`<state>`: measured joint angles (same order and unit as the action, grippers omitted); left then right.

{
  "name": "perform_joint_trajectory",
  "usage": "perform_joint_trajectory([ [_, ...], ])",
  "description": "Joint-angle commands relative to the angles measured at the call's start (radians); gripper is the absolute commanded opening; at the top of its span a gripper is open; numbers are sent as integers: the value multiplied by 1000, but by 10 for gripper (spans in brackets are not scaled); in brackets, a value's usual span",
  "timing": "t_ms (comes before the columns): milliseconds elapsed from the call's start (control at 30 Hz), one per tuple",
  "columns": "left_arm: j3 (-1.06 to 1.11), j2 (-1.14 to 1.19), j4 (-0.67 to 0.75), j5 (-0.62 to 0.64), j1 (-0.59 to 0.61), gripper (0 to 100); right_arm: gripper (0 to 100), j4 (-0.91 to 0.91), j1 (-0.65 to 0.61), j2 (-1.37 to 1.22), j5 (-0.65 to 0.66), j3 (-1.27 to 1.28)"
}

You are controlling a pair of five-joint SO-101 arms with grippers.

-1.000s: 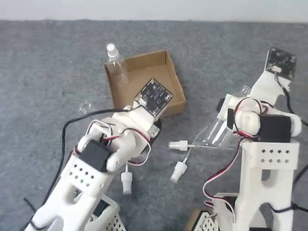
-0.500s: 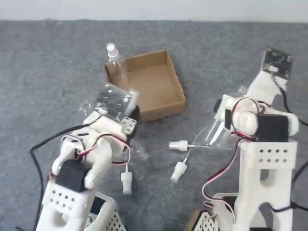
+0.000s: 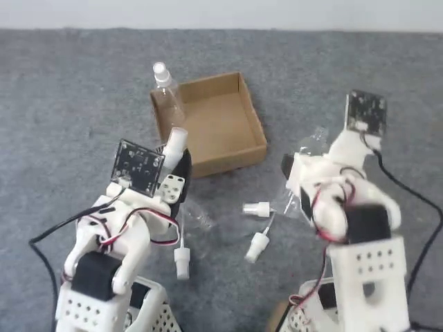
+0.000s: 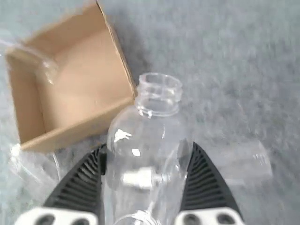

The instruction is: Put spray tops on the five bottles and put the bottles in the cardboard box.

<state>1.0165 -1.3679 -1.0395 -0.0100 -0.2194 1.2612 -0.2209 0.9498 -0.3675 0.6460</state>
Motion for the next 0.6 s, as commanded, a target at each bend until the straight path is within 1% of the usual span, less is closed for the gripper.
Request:
perform_joint_trajectory([
  [0, -10, -34, 32, 14, 6, 13, 6, -217, -13, 194, 12, 172],
  [100, -10, -35, 32, 14, 6, 13, 6, -305, -54, 285, 15, 272],
  [233, -13, -35, 32, 15, 12, 13, 6, -340, -125, 358, 17, 347],
  [300, -19, -35, 35, 18, 44, 13, 6, -338, -151, 375, 17, 362],
  [467, -19, -35, 109, 118, 169, 12, 6, -340, -246, 384, 18, 405],
  [567, -25, -35, 149, 147, 204, 12, 6, -340, -309, 387, 20, 423],
])
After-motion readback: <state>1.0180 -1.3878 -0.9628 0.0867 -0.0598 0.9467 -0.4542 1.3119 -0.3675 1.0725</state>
